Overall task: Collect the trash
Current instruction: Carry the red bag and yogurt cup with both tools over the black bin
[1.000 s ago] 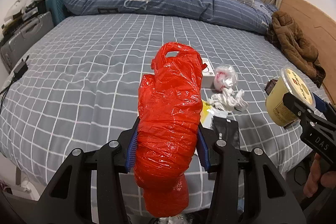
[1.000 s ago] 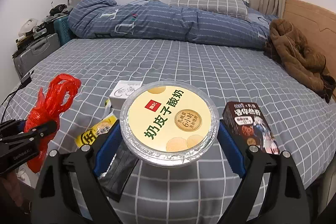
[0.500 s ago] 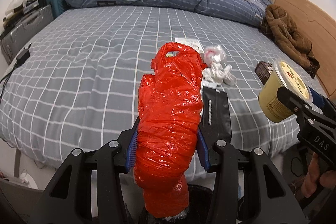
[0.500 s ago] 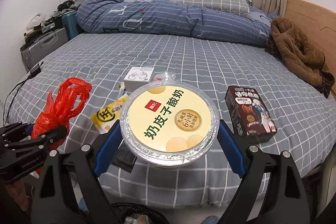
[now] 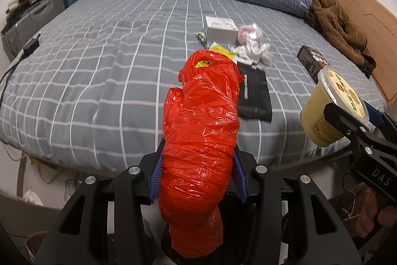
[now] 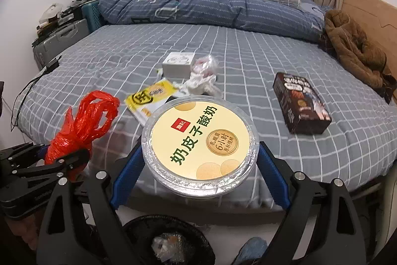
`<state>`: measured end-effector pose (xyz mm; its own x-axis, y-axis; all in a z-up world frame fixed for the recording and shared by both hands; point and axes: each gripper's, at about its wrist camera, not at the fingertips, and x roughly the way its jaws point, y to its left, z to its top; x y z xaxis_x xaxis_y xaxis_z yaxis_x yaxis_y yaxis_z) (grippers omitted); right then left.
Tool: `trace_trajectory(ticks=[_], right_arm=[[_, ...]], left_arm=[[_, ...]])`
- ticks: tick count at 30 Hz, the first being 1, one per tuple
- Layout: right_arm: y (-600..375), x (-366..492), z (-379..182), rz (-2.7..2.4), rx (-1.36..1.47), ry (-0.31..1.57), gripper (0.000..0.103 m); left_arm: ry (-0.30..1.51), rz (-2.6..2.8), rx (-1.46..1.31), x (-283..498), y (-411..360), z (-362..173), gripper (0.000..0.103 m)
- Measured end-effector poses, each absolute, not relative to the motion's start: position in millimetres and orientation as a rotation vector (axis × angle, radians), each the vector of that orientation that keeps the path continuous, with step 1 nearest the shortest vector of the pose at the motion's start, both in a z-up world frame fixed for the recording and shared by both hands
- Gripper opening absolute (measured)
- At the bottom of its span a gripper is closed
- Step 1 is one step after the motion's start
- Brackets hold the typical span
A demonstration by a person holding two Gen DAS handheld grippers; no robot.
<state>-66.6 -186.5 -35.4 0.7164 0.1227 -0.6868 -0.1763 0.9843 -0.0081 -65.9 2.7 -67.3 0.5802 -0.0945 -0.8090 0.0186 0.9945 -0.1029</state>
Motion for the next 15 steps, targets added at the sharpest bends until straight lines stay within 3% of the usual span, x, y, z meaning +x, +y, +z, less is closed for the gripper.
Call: trace_trajectory(ticks=[15], right_arm=[[-186.1, -117.4, -64.3, 0.173, -0.054, 0.852, 0.084]], left_arm=[[1.030, -0.051, -0.120, -122.0, 11.2, -92.4, 0.046]])
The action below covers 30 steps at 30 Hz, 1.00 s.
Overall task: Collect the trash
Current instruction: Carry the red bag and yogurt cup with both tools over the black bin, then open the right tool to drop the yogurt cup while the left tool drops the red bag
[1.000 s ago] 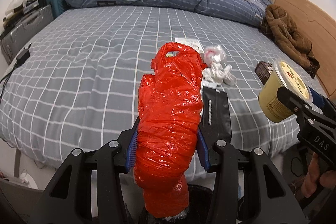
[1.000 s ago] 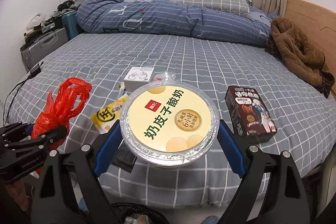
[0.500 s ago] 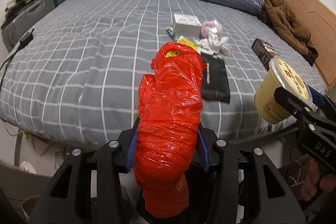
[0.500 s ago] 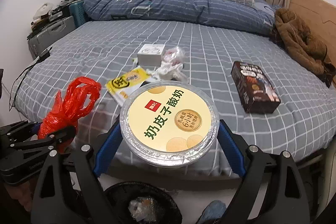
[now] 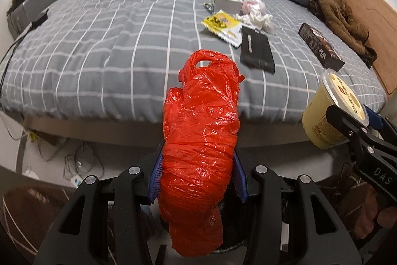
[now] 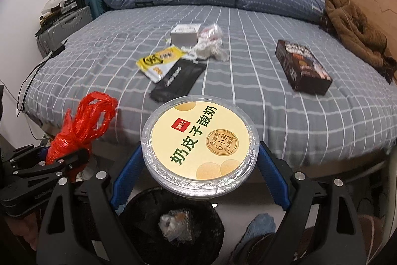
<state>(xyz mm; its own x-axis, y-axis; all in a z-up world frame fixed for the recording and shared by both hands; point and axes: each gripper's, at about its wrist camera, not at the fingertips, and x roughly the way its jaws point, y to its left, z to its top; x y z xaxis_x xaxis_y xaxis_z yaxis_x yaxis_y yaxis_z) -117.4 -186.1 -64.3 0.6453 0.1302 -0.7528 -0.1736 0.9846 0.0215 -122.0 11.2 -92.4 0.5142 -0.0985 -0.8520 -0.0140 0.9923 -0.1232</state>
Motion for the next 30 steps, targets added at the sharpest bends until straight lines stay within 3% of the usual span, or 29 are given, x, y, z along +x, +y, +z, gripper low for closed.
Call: trace_trajectory(ticks=[11, 30], right_arm=[[-181.7, -141.2, -95.5, 0.189, -0.046, 0.969, 0.084], [-158.8, -124.7, -193.4, 0.208, -0.109, 1.238, 0.084]], left_arm=[[1.124, -0.035, -0.129, -150.9, 15.9, -120.2, 0.046], [1.292, -0.004, -0.107, -134.1, 27.1, -198.0, 0.046]])
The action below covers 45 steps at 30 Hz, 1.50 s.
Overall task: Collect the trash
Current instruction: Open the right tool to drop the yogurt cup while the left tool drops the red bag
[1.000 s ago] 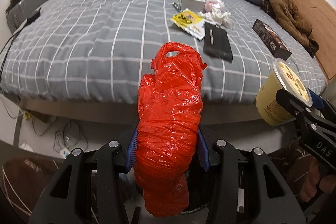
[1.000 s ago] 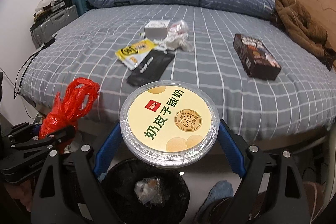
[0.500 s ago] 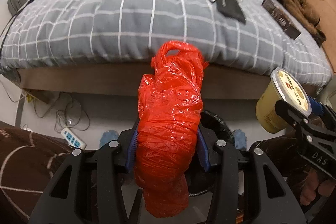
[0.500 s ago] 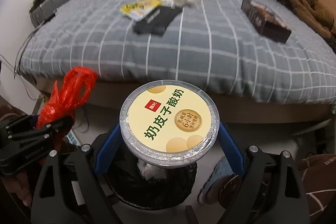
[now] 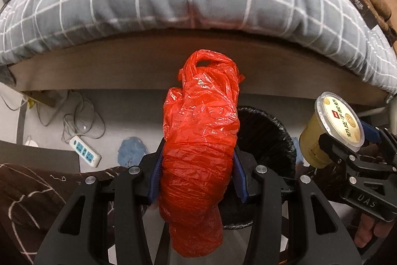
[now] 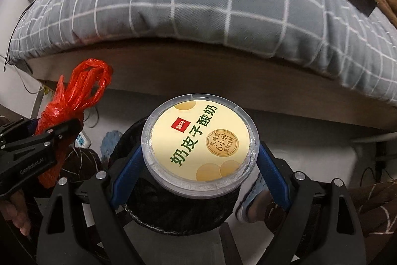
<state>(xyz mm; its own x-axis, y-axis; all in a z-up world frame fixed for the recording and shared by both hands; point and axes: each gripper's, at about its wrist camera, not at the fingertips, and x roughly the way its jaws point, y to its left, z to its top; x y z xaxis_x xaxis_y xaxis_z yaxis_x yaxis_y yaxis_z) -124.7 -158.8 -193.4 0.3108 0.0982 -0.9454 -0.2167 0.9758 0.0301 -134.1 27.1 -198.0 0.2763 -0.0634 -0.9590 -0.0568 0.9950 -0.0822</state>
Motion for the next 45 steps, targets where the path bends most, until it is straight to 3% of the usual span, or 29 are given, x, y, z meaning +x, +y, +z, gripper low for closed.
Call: trace_trajectory(ticks=[9, 11, 13, 37, 42, 45], right_arm=[[-138.2, -124.7, -208.3, 0.255, -0.137, 1.272, 0.086], [-138.1, -123.5, -212.4, 0.252, -0.149, 1.277, 0.094], [-141.4, -123.9, -214.1, 0.235, -0.155, 1.264, 0.095], [-238.3, -131.3, -218.7, 0.023, -0.060, 1.269, 0.095], [-237.8, -128.3, -215.7, 0.015, -0.050, 1.262, 0.095], [-236.7, -127.3, -214.1, 0.015, -0.054, 1.255, 0.095]], left_arm=[[1.312, 0.010, -0.110, -137.5, 32.4, -203.1, 0.046], [1.315, 0.005, -0.107, -137.3, 30.3, -202.7, 0.046], [1.319, -0.002, -0.102, -136.3, 28.3, -204.1, 0.046], [1.388, -0.177, -0.002, -129.8, -49.2, -243.3, 0.046], [1.354, -0.161, 0.039, -129.7, -52.2, -239.9, 0.053], [1.341, -0.145, 0.046, -129.4, -52.3, -236.7, 0.067]])
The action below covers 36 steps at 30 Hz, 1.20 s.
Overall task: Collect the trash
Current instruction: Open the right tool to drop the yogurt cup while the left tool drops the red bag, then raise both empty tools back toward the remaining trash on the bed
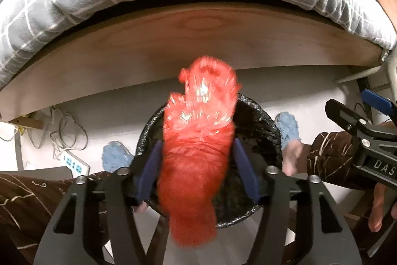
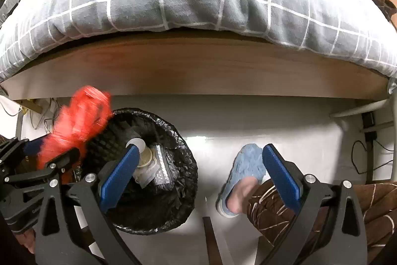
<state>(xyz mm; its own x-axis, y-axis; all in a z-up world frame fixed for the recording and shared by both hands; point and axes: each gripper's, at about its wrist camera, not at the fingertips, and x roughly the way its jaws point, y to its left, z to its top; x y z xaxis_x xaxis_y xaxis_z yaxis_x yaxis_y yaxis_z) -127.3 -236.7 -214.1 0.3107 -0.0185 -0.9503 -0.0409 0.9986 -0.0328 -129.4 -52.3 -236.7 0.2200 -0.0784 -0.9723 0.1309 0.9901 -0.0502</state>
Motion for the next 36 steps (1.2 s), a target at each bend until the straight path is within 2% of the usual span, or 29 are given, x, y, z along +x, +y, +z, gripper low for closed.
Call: trace_trajectory(ticks=[2, 5, 9, 27, 36], right_arm=[[-235.7, -126.7, -212.0, 0.014, -0.059, 1.249, 0.095], [-233.9, -125.7, -209.7, 0.014, -0.070, 1.237, 0.095], [-230.1, -124.0, -196.1, 0.019, -0.089, 1.190, 0.095], [-243.5, -98.5, -92.9, -0.017, -0.094, 0.874, 0.095], [-275.8, -61.8, -60.5, -0.070, -0.063, 0.787, 0.095]], left_arm=[[1.327, -0.138, 0.049, -129.2, -53.6, -233.1, 0.073], [1.299, -0.121, 0.059, -128.7, -53.8, -226.6, 0.090], [1.263, -0.104, 0.055, -126.5, -51.2, -216.4, 0.096], [0.961, -0.079, 0.007, -86.6, -43.7, -102.1, 0.097], [0.911, -0.085, -0.005, -46.0, -56.9, -82.7, 0.097]])
